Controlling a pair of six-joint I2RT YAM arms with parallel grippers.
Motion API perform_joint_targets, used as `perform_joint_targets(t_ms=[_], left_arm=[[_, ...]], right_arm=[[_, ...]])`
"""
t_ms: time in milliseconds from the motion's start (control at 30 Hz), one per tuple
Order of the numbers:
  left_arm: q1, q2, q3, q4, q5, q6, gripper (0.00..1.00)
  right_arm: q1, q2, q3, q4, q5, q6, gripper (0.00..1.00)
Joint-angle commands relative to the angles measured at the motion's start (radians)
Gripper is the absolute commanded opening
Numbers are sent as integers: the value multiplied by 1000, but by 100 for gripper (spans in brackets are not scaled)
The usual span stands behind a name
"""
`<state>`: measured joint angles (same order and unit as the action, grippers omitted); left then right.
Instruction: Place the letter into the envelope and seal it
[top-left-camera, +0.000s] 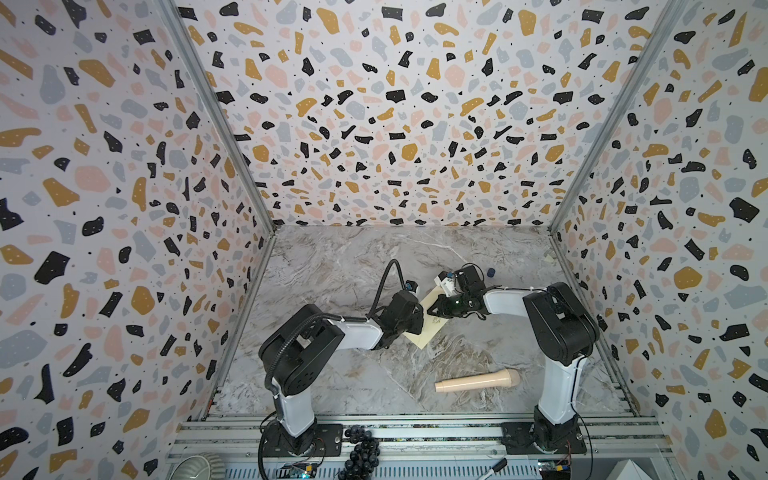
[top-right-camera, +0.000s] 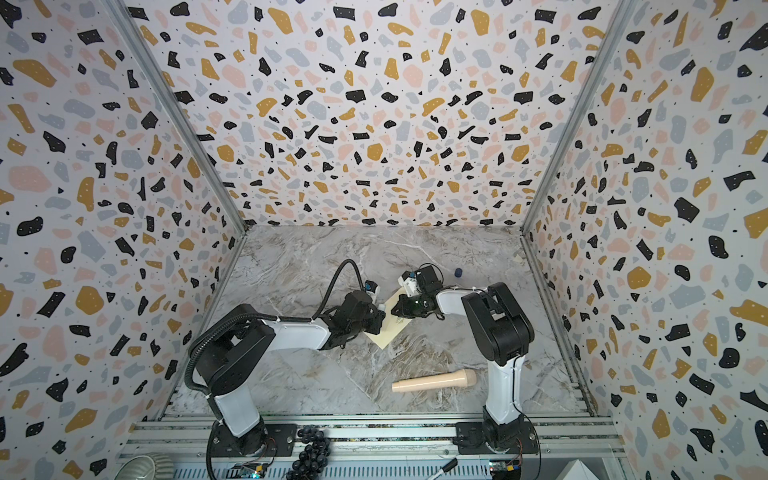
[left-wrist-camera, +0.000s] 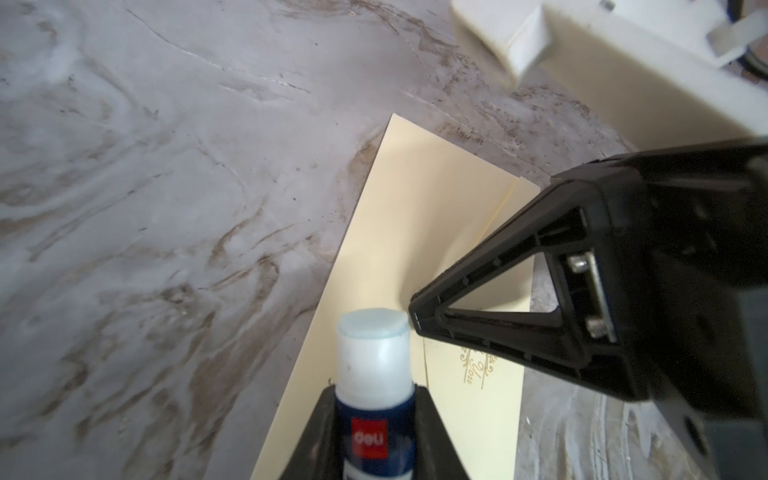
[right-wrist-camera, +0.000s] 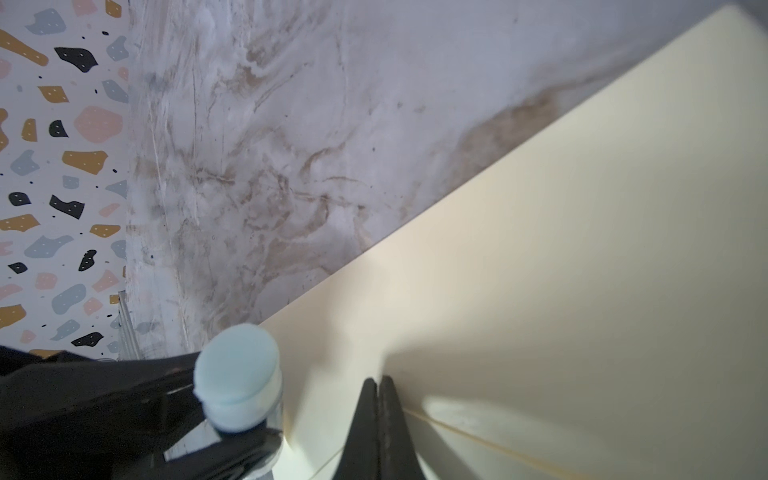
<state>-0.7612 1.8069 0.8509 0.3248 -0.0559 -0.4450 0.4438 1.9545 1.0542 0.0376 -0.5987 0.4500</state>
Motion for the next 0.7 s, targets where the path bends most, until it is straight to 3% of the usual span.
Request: perform_joint_targets(t_ms=[0, 667], left_arm=[[0, 32, -12, -60, -26, 23, 0], [0, 41, -9, -58, -24, 18, 0]], right_arm=[[-32, -3, -19, -59, 77, -21, 0], [-104, -31, -67, -85, 100, -62, 0]])
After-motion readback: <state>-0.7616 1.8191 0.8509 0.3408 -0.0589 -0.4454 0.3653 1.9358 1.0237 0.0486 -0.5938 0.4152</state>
